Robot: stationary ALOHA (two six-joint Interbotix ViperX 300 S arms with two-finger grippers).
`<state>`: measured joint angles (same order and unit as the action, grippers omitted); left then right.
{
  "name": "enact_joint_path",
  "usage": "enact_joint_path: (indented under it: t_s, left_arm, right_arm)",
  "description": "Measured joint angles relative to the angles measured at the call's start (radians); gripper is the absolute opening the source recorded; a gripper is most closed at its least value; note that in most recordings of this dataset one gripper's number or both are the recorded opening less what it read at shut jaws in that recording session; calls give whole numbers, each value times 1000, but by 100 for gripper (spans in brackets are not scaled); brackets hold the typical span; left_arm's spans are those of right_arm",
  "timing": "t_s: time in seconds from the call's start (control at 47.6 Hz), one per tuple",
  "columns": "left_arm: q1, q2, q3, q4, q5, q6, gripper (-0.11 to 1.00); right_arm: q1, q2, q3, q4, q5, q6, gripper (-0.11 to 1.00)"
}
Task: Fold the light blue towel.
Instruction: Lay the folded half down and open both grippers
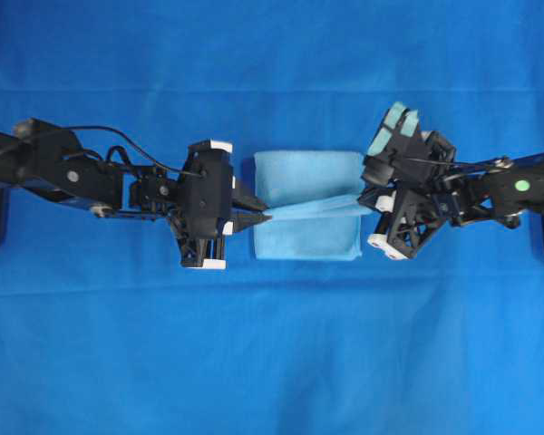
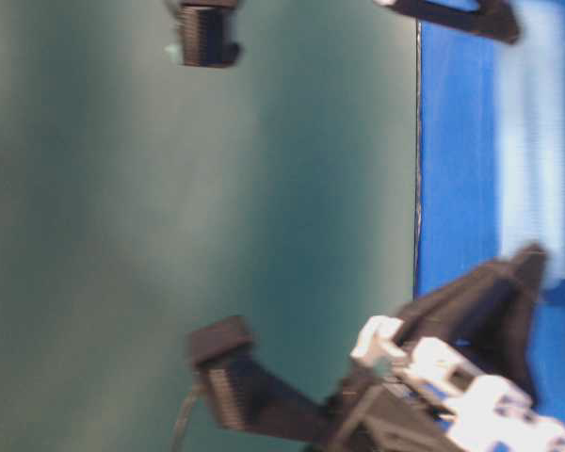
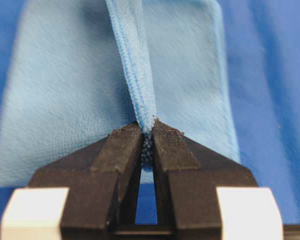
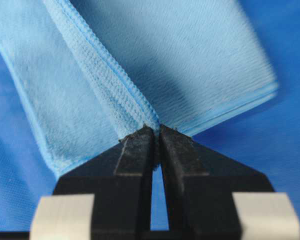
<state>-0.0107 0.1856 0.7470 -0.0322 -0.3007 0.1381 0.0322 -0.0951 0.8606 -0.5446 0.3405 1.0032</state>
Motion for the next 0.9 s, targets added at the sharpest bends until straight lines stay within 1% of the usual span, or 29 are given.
enact_joint_path:
  t_s: [0.126, 0.231, 0.546, 0.588, 0.609, 0.631, 0.673, 0.757, 0.778, 0.799, 0.82, 0.904]
  left_arm:
    - [-5, 54, -2, 0, -21, -15, 4]
    - [-6, 60, 0, 0, -25, -25, 4]
    - [-11, 60, -2, 0, -29, -25, 4]
    - [-11, 60, -2, 0, -29, -25, 4]
    - [-11, 60, -3, 0, -29, -25, 5]
    - [-11, 61, -5, 0, -29, -25, 7]
    - [-11, 60, -6, 0, -28, -26, 14]
    - [-12, 58, -8, 0, -23, -26, 34]
    - [-14, 57, -9, 2, -20, -25, 39]
    - [-14, 54, -9, 2, -17, -21, 45]
    - [-14, 48, -9, 0, -14, -23, 48]
    - [-14, 12, -8, 0, 11, -23, 62]
  right_arm:
    - [12, 46, 8, 0, -57, 15, 5]
    - [14, 55, 12, -2, -91, 18, 5]
    - [14, 57, 11, -2, -103, 17, 6]
    - [14, 58, 9, -3, -103, 17, 9]
    - [15, 58, 8, -3, -103, 17, 14]
    - [14, 58, 6, -3, -103, 17, 20]
    - [15, 60, 3, -3, -104, 18, 33]
    - [15, 60, -8, -3, -104, 12, 57]
    - [17, 58, -11, -3, -104, 11, 60]
    - [17, 60, -14, -3, -103, 9, 61]
    - [18, 58, -17, -3, -103, 8, 61]
    - [29, 41, -28, -3, -89, 3, 54]
